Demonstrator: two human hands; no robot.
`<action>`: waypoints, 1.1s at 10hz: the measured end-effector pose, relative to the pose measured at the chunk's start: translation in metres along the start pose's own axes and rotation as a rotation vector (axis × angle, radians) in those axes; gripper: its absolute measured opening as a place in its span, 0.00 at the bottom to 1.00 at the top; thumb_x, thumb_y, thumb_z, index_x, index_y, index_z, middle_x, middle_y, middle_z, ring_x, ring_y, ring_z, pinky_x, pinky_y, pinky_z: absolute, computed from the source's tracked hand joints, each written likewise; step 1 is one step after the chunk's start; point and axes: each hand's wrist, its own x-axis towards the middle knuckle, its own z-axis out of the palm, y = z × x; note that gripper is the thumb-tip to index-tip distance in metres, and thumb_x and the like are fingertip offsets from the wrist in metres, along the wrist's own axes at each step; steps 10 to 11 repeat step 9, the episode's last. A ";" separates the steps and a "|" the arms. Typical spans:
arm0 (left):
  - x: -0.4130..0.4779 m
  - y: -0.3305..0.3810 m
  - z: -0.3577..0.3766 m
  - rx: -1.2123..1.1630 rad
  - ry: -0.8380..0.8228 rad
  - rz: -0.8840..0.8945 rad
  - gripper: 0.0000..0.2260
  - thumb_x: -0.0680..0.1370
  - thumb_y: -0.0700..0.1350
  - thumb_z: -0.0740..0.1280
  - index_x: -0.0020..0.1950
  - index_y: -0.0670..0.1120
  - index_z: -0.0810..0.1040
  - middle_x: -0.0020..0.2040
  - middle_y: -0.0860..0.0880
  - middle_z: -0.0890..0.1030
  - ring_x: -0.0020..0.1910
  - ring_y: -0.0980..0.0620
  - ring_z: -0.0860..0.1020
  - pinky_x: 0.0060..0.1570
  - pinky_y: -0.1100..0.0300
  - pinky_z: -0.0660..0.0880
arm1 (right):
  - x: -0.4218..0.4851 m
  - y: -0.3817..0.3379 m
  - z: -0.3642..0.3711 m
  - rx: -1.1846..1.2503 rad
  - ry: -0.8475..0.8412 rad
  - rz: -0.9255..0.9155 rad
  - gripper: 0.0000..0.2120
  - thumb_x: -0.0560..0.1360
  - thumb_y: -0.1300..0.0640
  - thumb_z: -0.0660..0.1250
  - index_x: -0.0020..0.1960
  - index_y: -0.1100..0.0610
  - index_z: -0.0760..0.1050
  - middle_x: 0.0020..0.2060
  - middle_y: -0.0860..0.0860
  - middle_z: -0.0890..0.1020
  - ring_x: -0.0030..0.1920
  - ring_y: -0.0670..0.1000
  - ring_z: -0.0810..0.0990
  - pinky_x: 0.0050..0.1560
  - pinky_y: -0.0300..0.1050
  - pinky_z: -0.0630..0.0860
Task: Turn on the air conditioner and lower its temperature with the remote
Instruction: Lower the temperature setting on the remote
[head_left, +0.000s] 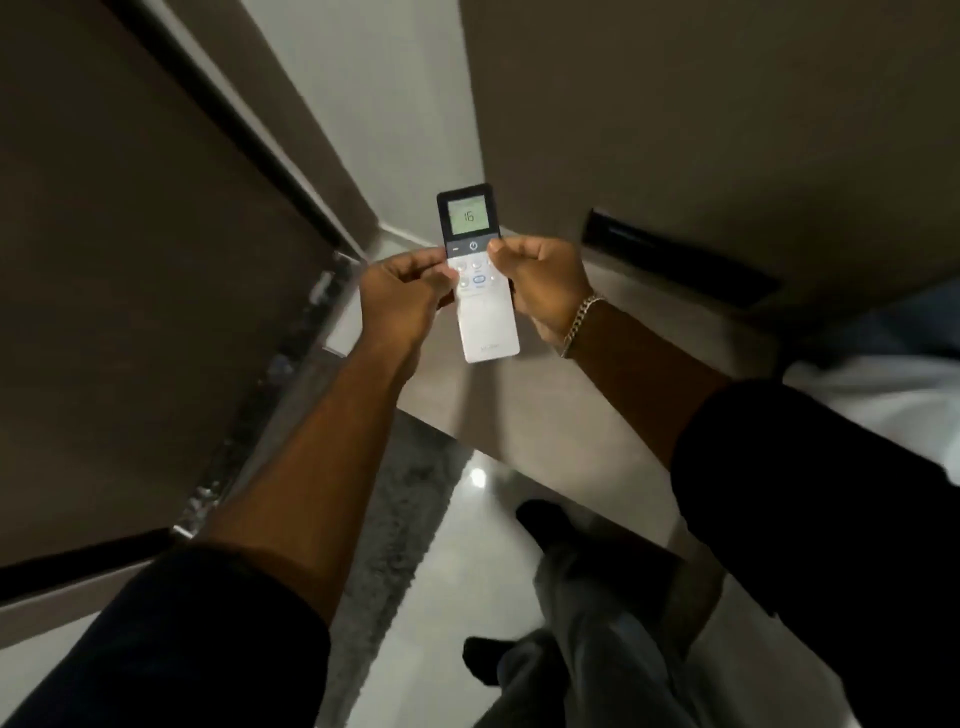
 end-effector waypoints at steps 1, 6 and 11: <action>0.013 -0.059 0.042 0.021 -0.068 -0.074 0.12 0.74 0.30 0.66 0.57 0.33 0.80 0.52 0.38 0.84 0.40 0.51 0.84 0.47 0.58 0.82 | 0.015 0.065 -0.033 -0.019 0.131 0.079 0.11 0.76 0.59 0.65 0.50 0.67 0.81 0.48 0.65 0.84 0.47 0.62 0.84 0.49 0.52 0.81; 0.024 -0.238 0.133 0.475 -0.220 -0.118 0.16 0.71 0.33 0.70 0.57 0.41 0.82 0.58 0.42 0.84 0.56 0.46 0.82 0.61 0.49 0.78 | 0.029 0.229 -0.087 -0.352 0.485 0.485 0.09 0.72 0.56 0.67 0.48 0.58 0.83 0.50 0.57 0.85 0.53 0.57 0.83 0.53 0.40 0.75; -0.003 -0.216 0.103 0.353 -0.410 -0.183 0.23 0.68 0.33 0.66 0.63 0.42 0.78 0.58 0.44 0.83 0.58 0.45 0.81 0.62 0.47 0.76 | 0.018 0.201 -0.077 -0.518 0.395 0.544 0.14 0.74 0.60 0.62 0.57 0.64 0.77 0.58 0.60 0.81 0.61 0.59 0.79 0.58 0.43 0.74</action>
